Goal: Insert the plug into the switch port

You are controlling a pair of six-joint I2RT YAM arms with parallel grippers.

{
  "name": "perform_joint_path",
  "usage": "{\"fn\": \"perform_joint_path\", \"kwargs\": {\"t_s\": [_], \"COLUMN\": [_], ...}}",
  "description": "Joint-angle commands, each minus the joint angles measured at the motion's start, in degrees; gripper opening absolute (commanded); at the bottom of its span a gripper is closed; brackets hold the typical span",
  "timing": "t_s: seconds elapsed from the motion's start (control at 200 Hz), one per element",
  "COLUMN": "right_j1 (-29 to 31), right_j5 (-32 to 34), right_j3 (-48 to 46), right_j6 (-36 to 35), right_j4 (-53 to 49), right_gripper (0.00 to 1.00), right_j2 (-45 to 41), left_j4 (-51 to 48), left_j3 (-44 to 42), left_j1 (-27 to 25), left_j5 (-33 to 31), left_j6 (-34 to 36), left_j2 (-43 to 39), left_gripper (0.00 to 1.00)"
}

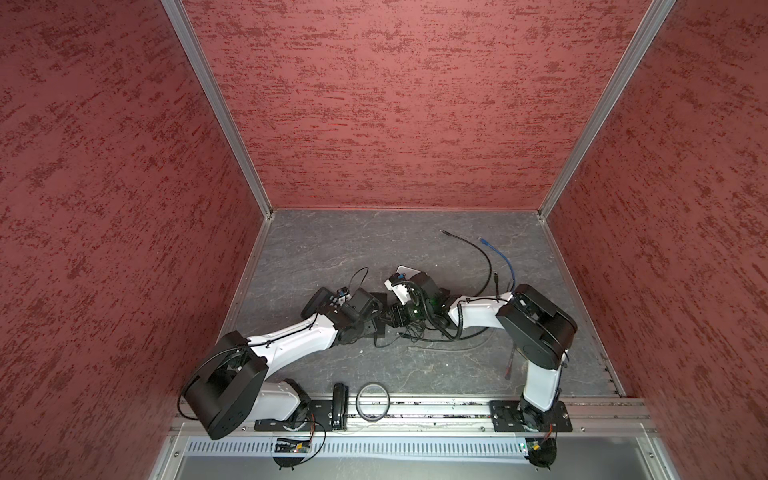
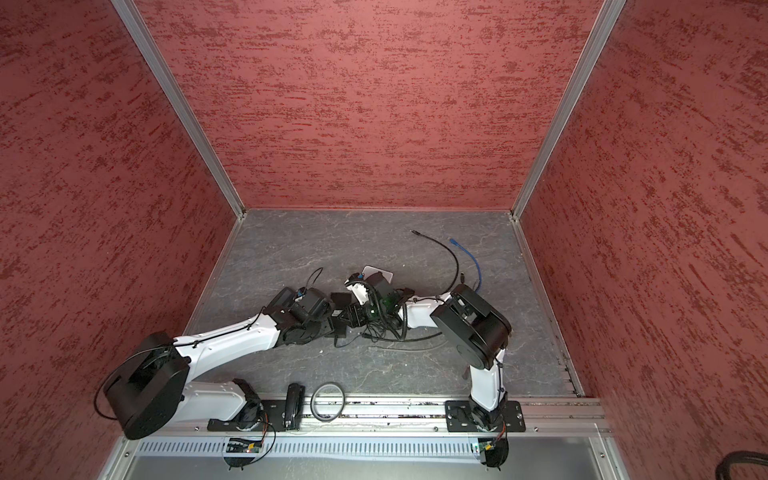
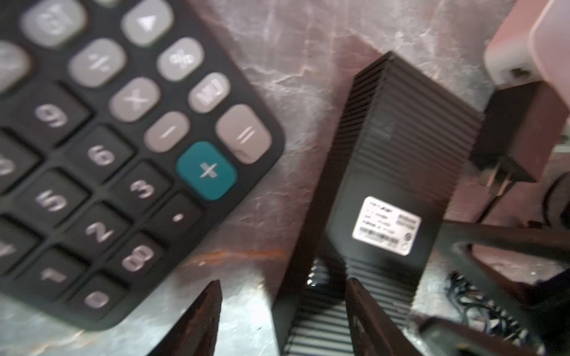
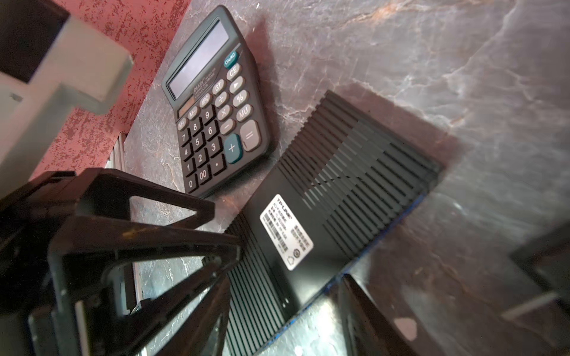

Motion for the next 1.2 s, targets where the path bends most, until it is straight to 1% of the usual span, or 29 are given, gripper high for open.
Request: {"fn": "perform_joint_path", "kwargs": {"t_s": [0.0,0.11,0.225,0.291,0.356,0.436,0.541,0.676,0.867,1.077,1.197], "right_j1": [0.77,1.04,1.04,0.96,0.87,0.46,-0.31,-1.22,-3.73,-4.93,-5.05], "right_j5": [0.29,-0.82,2.16,5.19,9.65,14.25,17.67,21.02,23.55,23.16,22.04], "right_j3": [1.51,1.5,2.29,2.12,1.82,1.33,0.72,1.58,0.61,-0.43,-0.72], "right_j6": [0.42,1.05,1.1,1.48,1.97,1.95,1.23,-0.47,-1.0,-2.01,-2.5], "right_j4": [0.5,1.48,-1.7,-2.99,-4.68,-6.14,-6.67,-9.2,-10.03,-9.88,-9.62], "right_gripper": [0.57,0.57,0.58,0.61,0.64,0.65,0.67,0.69,0.69,0.69,0.69], "right_j2": [0.12,-0.65,-0.78,-1.21,-2.37,-4.53,-7.66,-10.28,-13.09,-15.39,-15.88], "left_j4": [1.64,4.37,7.43,8.38,7.58,5.43,2.28,-0.86,-2.1,-4.31,-3.58], "left_j3": [-2.02,-2.84,-3.7,-3.5,-2.5,-1.06,1.37,4.39,7.0,10.07,9.62], "left_j1": [-0.36,-0.43,-0.64,-0.62,-0.67,-1.05,-2.0,-3.32,-4.7,-6.32,-6.86], "left_j5": [1.78,2.96,3.92,4.21,4.04,2.73,0.57,-1.41,-1.85,-2.67,-2.33], "left_j6": [0.27,0.33,1.03,1.46,2.3,2.92,3.9,4.89,5.17,5.5,5.43], "left_j2": [2.61,3.86,3.62,3.56,3.76,3.85,3.99,5.42,9.26,13.64,14.38], "left_gripper": [0.61,0.57,0.57,0.6,0.66,0.7,0.74,0.75,0.75,0.74,0.73]}}
